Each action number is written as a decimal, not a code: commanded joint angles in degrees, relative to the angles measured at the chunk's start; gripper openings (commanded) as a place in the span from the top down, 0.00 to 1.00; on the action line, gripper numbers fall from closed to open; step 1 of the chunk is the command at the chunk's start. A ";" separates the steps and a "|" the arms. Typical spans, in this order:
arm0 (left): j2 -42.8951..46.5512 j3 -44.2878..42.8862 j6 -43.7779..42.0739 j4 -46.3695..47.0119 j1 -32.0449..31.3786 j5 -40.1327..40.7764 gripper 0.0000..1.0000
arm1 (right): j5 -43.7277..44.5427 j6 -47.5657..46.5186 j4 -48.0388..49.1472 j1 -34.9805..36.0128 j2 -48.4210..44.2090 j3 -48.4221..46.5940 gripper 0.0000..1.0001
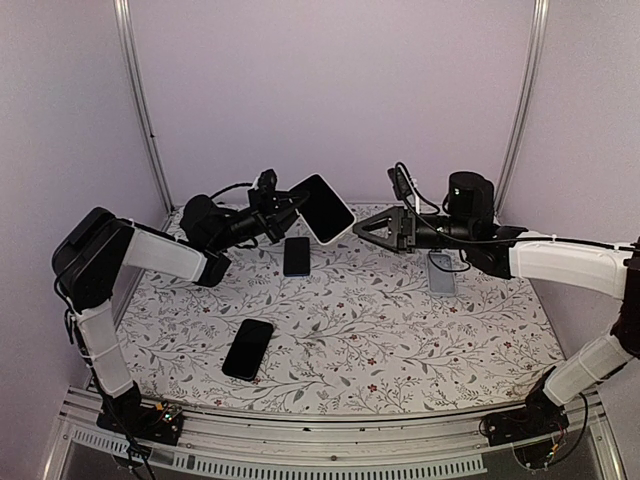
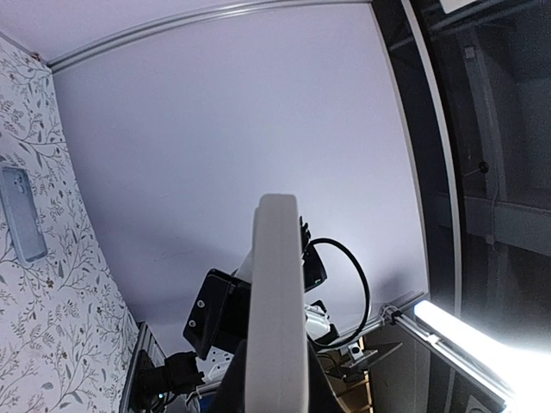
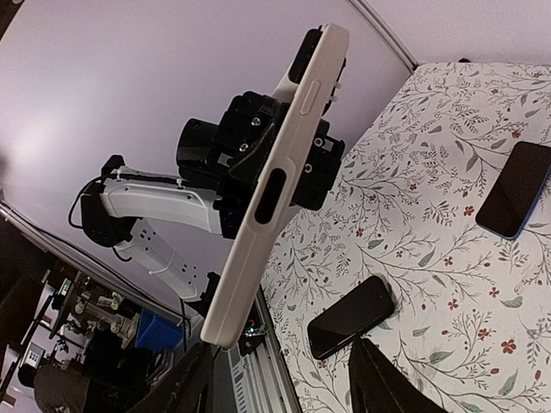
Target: Take the phone out of the phone case
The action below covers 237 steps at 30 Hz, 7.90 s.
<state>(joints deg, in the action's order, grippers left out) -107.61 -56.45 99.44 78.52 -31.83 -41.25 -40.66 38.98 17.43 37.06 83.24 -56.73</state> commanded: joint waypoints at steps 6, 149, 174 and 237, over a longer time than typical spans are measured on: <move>0.78 -1.48 -0.89 2.72 -0.42 -0.65 1.00 | -2.42 2.06 3.53 -0.12 1.36 -1.47 0.46; 5.80 -10.00 -26.42 -39.81 -3.39 -11.23 0.39 | -2.14 15.39 23.17 -7.50 16.60 -5.22 1.00; 0.32 -13.44 -22.82 -35.71 -5.79 -11.74 0.38 | -1.12 14.46 24.04 -5.48 16.07 -6.10 1.00; 0.03 -16.90 -29.13 -44.07 -6.58 -10.93 1.00 | 26.14 -9.33 -11.10 -7.62 6.25 -8.43 1.00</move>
<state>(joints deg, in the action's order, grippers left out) -109.56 -70.63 73.25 34.52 -38.26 -52.07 -18.20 32.34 8.88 29.89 92.09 -63.16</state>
